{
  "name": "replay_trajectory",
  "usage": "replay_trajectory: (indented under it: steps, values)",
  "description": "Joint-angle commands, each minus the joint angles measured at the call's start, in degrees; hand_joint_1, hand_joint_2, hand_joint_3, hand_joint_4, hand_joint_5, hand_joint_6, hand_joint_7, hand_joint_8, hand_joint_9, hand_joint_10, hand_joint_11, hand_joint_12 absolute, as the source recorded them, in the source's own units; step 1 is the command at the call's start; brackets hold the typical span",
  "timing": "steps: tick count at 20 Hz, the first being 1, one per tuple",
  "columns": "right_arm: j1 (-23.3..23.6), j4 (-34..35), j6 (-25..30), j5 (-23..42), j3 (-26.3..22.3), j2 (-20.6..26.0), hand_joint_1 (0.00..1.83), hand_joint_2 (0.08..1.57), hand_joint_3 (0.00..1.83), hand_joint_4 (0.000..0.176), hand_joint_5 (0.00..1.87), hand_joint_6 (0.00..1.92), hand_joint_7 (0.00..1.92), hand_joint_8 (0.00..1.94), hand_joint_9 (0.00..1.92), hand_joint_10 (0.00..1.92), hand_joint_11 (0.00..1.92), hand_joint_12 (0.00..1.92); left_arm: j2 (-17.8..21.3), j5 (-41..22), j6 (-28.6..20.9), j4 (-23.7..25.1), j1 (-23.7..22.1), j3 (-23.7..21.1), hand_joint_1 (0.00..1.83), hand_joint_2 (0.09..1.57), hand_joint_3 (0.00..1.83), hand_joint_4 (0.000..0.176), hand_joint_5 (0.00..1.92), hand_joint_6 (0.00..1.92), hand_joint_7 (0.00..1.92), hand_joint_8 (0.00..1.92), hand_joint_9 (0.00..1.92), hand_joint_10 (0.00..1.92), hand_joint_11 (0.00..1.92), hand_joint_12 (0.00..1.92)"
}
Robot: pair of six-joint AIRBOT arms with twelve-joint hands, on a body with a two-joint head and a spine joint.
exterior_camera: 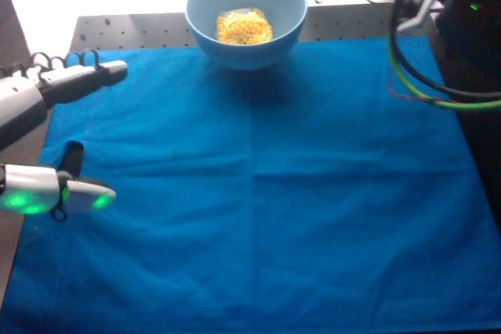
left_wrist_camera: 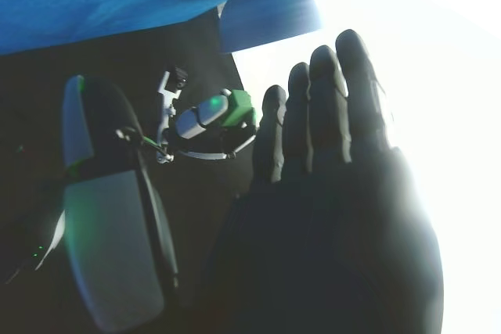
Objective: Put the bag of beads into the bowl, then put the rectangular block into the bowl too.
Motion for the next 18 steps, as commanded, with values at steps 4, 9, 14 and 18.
replay_trajectory:
  steps: [4, 9, 14, 18]
  values:
    - [2.81, 0.41, 0.05, 2.94, 2.83, -2.43, 1.16, 1.10, 0.00, 0.000, 1.02, 0.90, 1.45, 0.11, 1.34, 0.79, 1.17, 1.25, -0.61, -5.99, -0.51, 0.98, -2.68, 1.14, 0.85, 0.92, 0.00, 0.080, 0.16, 0.00, 0.19, 0.00, 0.16, 0.00, 0.00, 0.41]
    - [2.88, -0.26, 0.05, 2.90, 3.41, -3.27, 0.55, 0.81, 0.00, 0.175, 0.00, 0.00, 0.01, 0.00, 0.04, 0.00, 0.00, 0.61, -0.72, -6.51, -0.83, 1.51, -3.22, 1.39, 0.91, 0.93, 0.00, 0.038, 0.15, 0.00, 0.17, 0.00, 0.16, 0.00, 0.00, 0.46]
    - [2.87, -2.47, 0.05, 3.03, 2.45, -2.65, 0.48, 0.83, 0.00, 0.176, 0.00, 0.00, 0.00, 0.00, 0.00, 0.00, 0.00, 0.01, -0.69, -7.75, -1.00, 1.27, -3.23, 1.33, 0.91, 0.94, 0.01, 0.023, 0.13, 0.00, 0.17, 0.00, 0.13, 0.01, 0.00, 0.45]
    - [2.75, -2.96, 0.05, 7.44, -3.03, 4.67, 0.54, 0.80, 0.00, 0.176, 0.00, 0.00, 0.00, 0.00, 0.00, 0.00, 0.04, 0.02, 0.96, -13.05, -1.15, 0.42, -3.11, -0.21, 0.86, 0.95, 0.00, 0.045, 0.11, 0.00, 0.15, 0.00, 0.18, 0.02, 0.00, 0.48]
